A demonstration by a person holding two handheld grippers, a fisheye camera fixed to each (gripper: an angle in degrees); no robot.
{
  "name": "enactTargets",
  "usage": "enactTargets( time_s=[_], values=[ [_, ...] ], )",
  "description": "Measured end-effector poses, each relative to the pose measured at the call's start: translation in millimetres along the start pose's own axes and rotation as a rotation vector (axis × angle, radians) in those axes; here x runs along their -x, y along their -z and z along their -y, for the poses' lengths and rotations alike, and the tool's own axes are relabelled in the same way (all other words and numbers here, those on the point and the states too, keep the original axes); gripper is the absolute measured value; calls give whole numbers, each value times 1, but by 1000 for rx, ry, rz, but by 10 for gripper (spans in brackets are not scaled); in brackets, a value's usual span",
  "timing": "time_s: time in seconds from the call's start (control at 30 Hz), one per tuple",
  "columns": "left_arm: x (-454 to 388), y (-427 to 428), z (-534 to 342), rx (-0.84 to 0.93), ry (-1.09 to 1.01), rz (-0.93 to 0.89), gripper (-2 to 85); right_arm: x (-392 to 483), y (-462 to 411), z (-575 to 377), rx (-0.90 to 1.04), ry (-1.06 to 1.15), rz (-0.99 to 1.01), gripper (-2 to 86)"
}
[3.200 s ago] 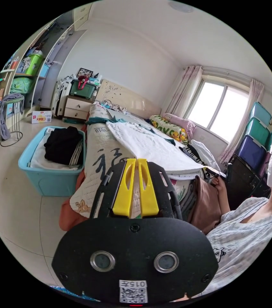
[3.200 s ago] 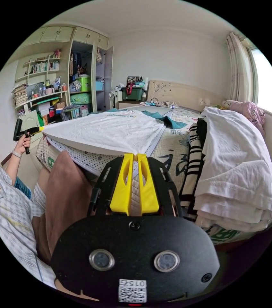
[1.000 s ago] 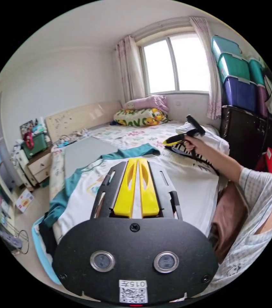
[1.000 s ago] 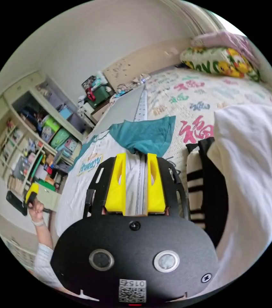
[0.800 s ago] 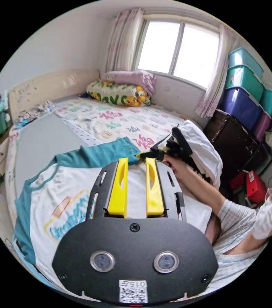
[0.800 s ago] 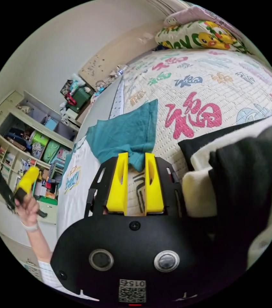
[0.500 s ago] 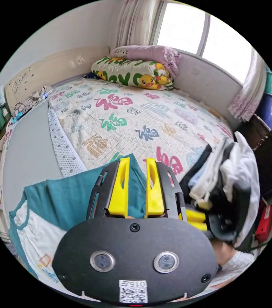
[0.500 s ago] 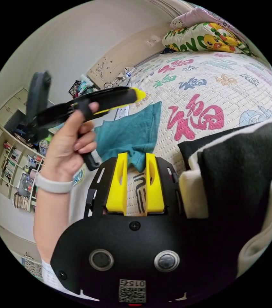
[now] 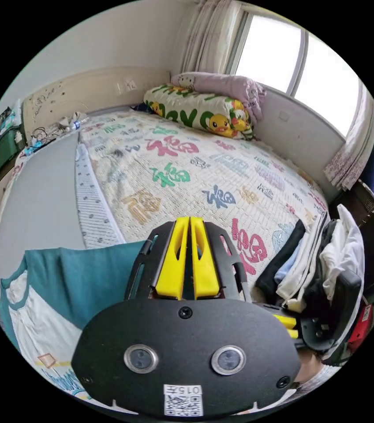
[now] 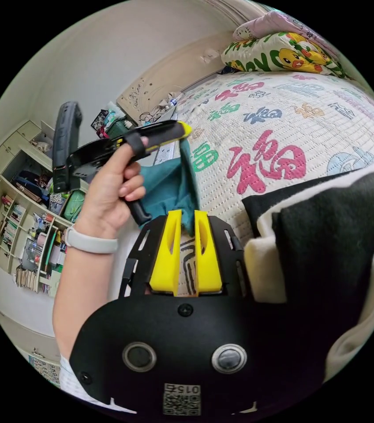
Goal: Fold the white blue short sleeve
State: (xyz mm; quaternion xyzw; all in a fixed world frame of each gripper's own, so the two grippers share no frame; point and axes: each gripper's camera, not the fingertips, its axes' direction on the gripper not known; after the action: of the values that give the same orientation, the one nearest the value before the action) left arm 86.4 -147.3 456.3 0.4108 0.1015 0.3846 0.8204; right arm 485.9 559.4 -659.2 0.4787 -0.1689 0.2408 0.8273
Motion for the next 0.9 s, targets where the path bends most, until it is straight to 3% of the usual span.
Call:
enactTargets(
  time_s=[0.2,0.33,0.5,0.67,0.9],
  values=[
    [65,101,-52,-110,-27,25,2,7,36,-58,-98,168,67,15],
    [103,176,-118,-168,-60,25,1,37,66,-124,-189,442,106,13],
    [135,235,-197,-171,-93,55,0,46,57,-187,-23,695,245,14],
    [143,251,-250,-89,-187,51,-1,51,38,-254,99,884,156,17],
    [153,246,-259,52,-268,-22,-1,29,24,-303,195,953,135,26]
  ],
)
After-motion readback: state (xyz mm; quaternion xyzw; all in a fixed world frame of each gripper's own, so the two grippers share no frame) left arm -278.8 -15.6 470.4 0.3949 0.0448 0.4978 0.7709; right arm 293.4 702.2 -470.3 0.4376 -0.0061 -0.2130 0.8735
